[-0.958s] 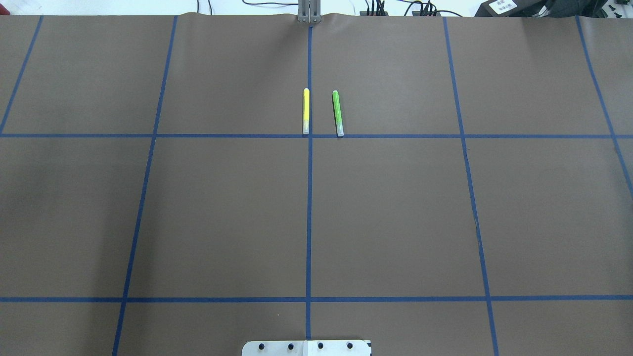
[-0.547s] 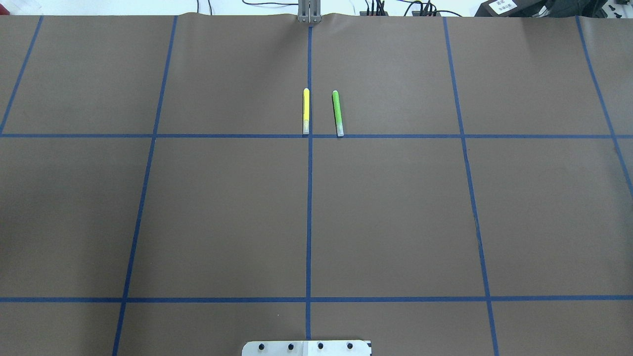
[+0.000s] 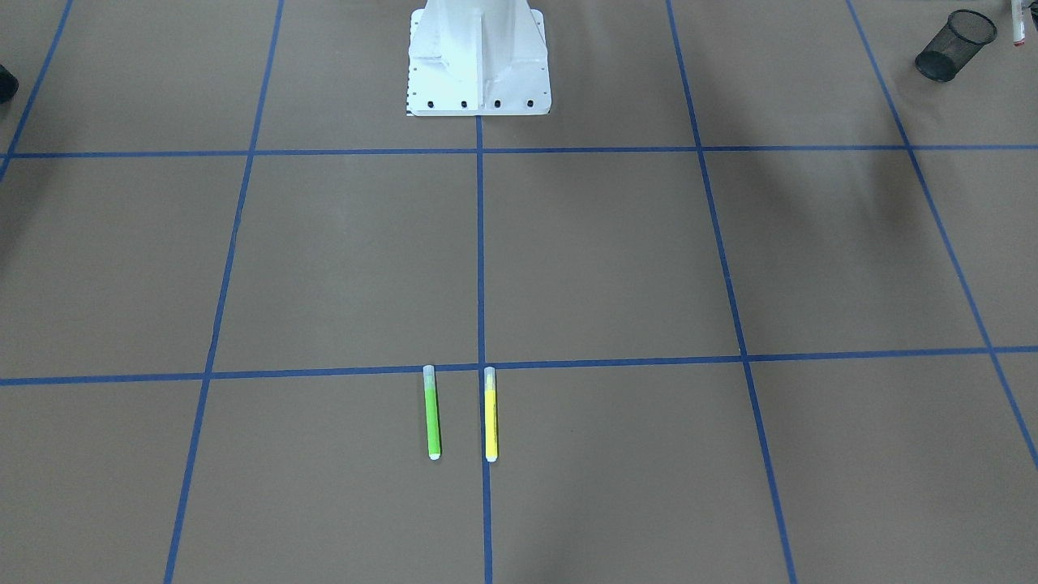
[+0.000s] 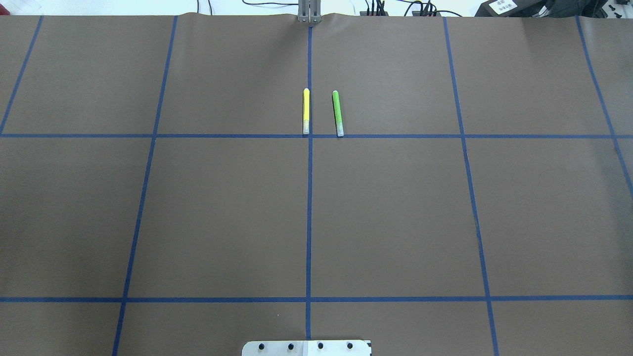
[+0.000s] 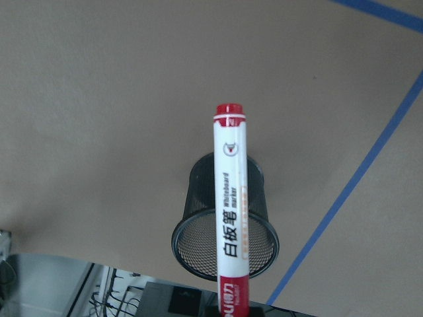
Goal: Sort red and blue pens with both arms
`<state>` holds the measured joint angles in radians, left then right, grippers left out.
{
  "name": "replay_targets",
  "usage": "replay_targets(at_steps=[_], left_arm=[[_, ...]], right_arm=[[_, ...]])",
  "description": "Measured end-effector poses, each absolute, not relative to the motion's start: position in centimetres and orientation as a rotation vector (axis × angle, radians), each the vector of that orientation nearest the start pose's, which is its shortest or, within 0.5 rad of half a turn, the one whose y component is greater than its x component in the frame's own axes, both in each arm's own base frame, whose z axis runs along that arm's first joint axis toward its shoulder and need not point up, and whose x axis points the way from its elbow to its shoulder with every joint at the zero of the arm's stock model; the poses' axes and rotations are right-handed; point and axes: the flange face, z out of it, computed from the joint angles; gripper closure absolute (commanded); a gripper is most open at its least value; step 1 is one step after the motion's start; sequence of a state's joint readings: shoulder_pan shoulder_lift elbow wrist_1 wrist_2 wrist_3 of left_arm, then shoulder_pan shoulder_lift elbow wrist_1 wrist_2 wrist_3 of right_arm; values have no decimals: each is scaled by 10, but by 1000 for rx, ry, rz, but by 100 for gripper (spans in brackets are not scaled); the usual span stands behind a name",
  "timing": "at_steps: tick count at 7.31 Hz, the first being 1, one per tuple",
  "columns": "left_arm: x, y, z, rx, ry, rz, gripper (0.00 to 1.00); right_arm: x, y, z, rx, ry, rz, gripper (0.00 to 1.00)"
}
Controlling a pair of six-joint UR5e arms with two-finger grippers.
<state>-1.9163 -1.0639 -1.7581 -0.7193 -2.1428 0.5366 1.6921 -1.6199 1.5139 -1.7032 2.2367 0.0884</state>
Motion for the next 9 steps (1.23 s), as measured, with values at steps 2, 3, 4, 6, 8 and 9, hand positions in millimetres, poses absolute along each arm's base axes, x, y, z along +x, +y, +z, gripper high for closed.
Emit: replay_targets(at_steps=[2, 3, 4, 6, 8, 9], left_arm=[[-112, -67, 797, -881, 992, -213, 100], [-109, -60, 806, -911, 1007, -227, 100], [-106, -53, 814, -941, 1021, -241, 100], [-103, -46, 823, -979, 1038, -264, 100], [-103, -49, 826, -983, 1051, -288, 100], [-104, -60, 825, -971, 1074, -316, 100]], right_arm=[[124, -438, 724, -212, -683, 278, 0], [124, -438, 723, -208, -685, 277, 0], [124, -439, 721, -205, -686, 275, 0], [124, -439, 721, -204, -687, 275, 0], [124, -438, 721, -204, -687, 275, 0], [124, -437, 722, -207, -687, 276, 0]])
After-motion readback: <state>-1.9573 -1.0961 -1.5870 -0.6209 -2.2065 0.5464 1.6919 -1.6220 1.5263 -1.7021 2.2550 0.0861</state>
